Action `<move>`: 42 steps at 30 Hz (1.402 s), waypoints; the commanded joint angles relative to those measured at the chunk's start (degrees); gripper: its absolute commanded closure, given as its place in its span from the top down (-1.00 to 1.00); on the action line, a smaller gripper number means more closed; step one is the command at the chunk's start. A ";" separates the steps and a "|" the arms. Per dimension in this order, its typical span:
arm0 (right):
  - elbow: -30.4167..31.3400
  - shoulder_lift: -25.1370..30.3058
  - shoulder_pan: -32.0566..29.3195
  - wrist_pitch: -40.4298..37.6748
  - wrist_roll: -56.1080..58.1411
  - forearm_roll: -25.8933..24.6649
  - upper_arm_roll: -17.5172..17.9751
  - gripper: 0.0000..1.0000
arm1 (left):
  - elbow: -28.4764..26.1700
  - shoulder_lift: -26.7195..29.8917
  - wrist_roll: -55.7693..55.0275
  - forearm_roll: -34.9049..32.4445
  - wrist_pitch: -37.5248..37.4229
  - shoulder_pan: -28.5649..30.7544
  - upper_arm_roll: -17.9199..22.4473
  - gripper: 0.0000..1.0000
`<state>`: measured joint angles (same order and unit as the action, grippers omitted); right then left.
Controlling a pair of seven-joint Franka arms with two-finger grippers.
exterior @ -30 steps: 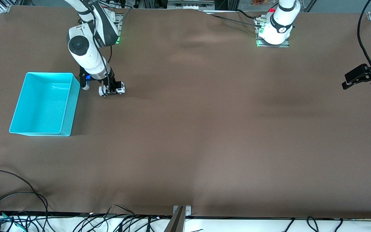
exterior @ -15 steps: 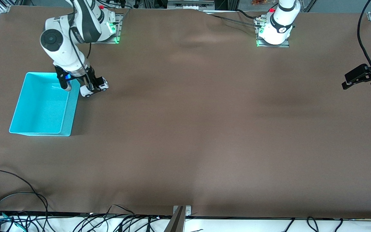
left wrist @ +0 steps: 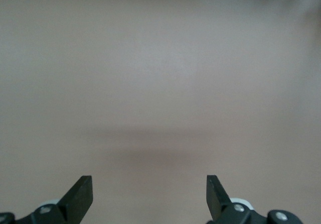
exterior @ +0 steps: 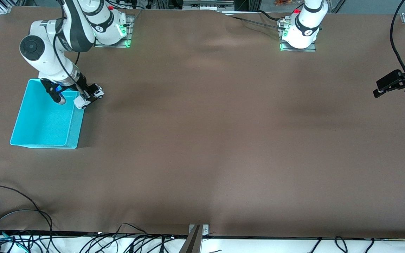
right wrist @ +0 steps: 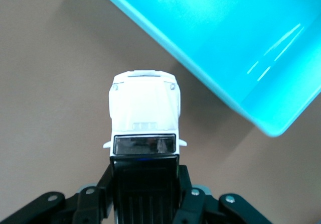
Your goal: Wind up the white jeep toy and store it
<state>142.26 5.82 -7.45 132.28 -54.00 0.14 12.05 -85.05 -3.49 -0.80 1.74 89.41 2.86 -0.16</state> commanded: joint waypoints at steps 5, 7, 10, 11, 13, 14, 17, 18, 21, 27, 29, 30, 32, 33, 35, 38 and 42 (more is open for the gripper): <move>-1.11 0.68 -1.95 -4.31 14.87 -1.02 -6.77 -1.00 | 0.77 0.15 1.07 1.69 -0.11 -0.23 0.51 1.00; -1.37 0.59 -2.13 -4.58 17.87 -1.99 -9.05 -1.00 | 0.77 0.15 1.07 1.69 -0.11 -0.23 0.51 1.00; -1.64 0.07 -2.39 -4.49 21.82 -4.62 -12.04 -1.00 | 0.77 0.15 1.07 1.69 -0.11 -0.23 0.51 1.00; -1.81 -0.28 -2.57 -4.49 22.97 -6.11 -12.66 -1.00 | 0.77 0.15 1.07 1.69 -0.11 -0.23 0.51 1.00; -2.42 -0.90 -2.83 -4.49 24.55 -8.66 -14.24 -1.00 | 0.77 0.15 1.07 1.69 -0.11 -0.23 0.51 1.00; -2.78 -1.16 -2.92 -4.49 25.08 -9.80 -15.29 -1.00 | 0.77 0.15 1.07 1.69 -0.11 -0.23 0.51 1.00; -3.04 -2.22 -2.92 -4.05 26.31 -11.74 -17.06 -1.00 | 0.77 0.15 1.07 1.69 -0.11 -0.23 0.51 1.00; -3.04 -2.74 -2.92 -3.88 26.66 -11.92 -17.15 -1.00 | 0.77 0.15 1.07 1.69 -0.11 -0.23 0.51 1.00; -3.48 -5.37 -3.01 -3.35 27.89 -12.71 -17.50 -1.00 | 0.77 0.15 1.07 1.69 -0.11 -0.23 0.43 1.00; -3.83 -11.70 -3.18 2.27 28.43 -14.38 -17.68 -1.00 | 0.77 0.15 1.07 1.69 -0.11 -0.23 0.43 1.00; -3.92 -13.11 -3.18 3.68 28.43 -14.38 -17.76 -1.00 | 0.77 0.15 1.07 1.69 -0.11 -0.23 0.43 1.00; -4.27 -13.73 -3.10 4.03 28.43 -14.47 -17.76 -1.00 | 0.77 0.15 1.07 1.69 -0.11 -0.23 0.43 1.00; -5.15 -14.78 -3.18 4.21 28.43 -14.47 -17.85 -1.00 | 0.77 0.15 1.07 1.69 -0.11 -0.23 0.43 1.00; -5.68 -15.31 -3.18 4.21 28.43 -14.47 -17.94 -1.00 | 0.77 0.15 1.07 1.69 -0.11 -0.23 0.43 1.00; -6.91 -16.36 -3.18 4.21 28.34 -14.47 -18.55 -1.00 | 0.77 0.15 1.07 1.69 -0.11 -0.23 0.43 1.00; -8.49 -17.60 -3.18 4.39 28.07 -14.47 -19.52 -1.00 | 0.77 0.15 1.07 1.69 -0.11 -0.23 0.43 1.00; -9.28 -18.22 -3.45 5.70 27.99 -14.38 -21.10 -1.00 | 0.77 0.15 1.07 1.69 -0.11 -0.23 0.43 1.00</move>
<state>135.31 -11.24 -10.45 137.17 -26.43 -13.20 -7.14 -85.05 -3.49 -0.81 1.75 89.41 2.84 -0.16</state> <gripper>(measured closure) 0.485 0.000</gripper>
